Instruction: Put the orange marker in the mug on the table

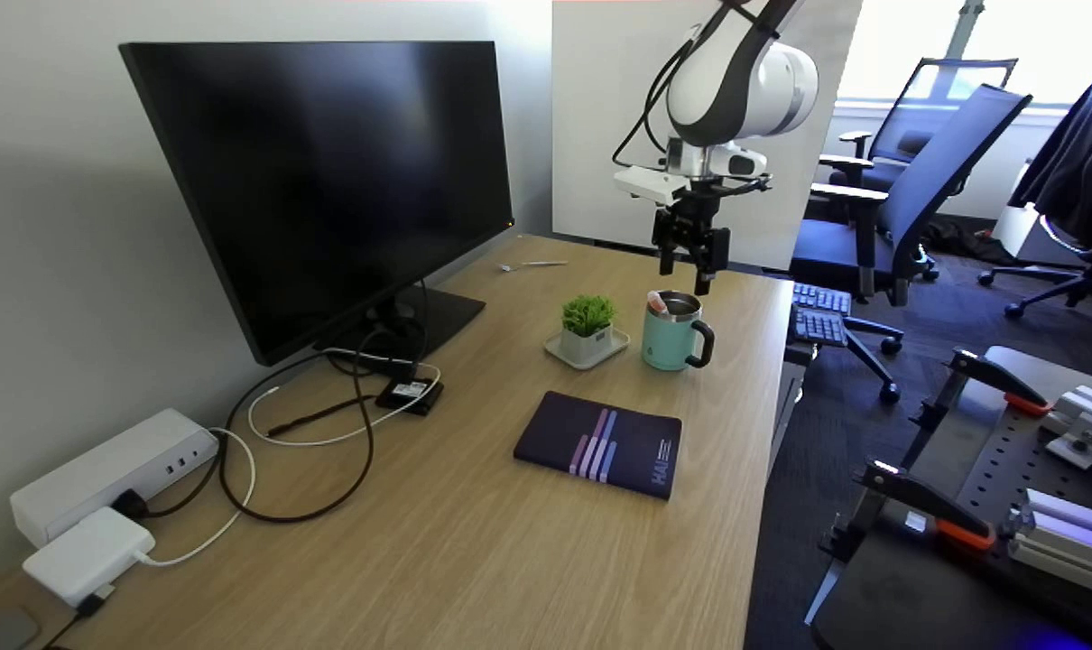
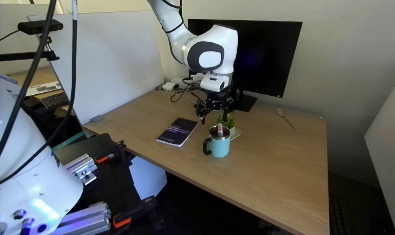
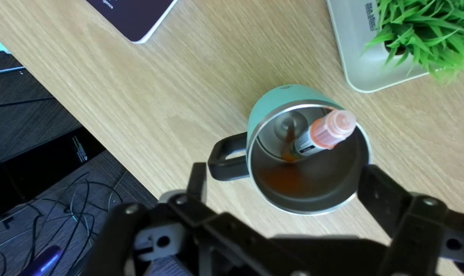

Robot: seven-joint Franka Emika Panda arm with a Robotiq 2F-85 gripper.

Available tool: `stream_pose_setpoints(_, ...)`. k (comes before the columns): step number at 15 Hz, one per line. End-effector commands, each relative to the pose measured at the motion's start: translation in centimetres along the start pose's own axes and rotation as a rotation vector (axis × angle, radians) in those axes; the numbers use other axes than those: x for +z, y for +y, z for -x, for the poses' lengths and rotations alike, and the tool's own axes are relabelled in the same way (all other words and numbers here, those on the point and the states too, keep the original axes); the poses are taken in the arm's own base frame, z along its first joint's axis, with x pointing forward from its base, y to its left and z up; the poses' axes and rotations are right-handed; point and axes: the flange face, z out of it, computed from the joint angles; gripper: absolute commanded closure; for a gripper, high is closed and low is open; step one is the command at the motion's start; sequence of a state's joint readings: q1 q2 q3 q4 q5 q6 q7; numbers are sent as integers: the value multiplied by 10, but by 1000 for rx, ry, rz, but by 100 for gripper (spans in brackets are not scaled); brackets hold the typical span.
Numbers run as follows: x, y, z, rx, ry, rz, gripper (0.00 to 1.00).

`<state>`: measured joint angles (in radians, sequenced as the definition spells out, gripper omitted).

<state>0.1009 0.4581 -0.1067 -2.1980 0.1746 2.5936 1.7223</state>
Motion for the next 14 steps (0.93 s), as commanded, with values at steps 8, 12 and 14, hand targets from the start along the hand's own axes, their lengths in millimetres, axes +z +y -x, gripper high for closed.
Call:
stream_pose_setpoints(8,16,-22,-10,234,8,-64,0)
stream_pose_setpoints(12,4,-37,1,268,9,-95,13)
stream_pose_setpoints(14,-2,-41,9,272,7,-106,29)
